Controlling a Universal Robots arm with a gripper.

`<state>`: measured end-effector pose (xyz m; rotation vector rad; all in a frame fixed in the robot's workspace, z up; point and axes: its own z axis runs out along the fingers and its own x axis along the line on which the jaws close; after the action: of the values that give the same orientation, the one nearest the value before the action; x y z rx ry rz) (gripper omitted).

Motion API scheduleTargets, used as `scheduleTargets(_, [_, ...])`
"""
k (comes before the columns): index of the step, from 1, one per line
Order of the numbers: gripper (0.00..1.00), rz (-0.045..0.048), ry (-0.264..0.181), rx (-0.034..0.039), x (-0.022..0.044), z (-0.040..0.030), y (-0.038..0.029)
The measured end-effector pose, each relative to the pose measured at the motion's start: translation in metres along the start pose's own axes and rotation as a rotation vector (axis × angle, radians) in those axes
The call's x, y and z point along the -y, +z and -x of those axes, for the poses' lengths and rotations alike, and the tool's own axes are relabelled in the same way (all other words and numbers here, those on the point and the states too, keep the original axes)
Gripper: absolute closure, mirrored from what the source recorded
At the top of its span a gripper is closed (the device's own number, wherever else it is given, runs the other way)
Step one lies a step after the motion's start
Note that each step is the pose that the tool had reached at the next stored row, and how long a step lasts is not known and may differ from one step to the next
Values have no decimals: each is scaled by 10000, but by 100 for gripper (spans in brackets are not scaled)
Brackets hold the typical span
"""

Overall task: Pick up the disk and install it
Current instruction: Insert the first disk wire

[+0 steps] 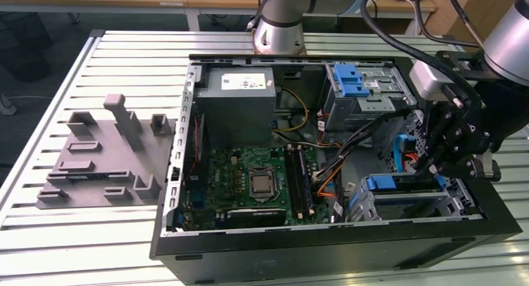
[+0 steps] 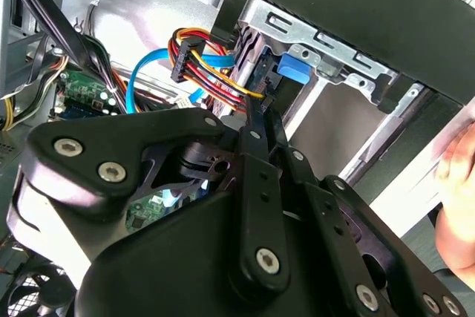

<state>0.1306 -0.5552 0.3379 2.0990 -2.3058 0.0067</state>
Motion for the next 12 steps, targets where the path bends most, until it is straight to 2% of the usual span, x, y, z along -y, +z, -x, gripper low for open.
scheduleTargets(12, [84,5,0,1,1,-3,27])
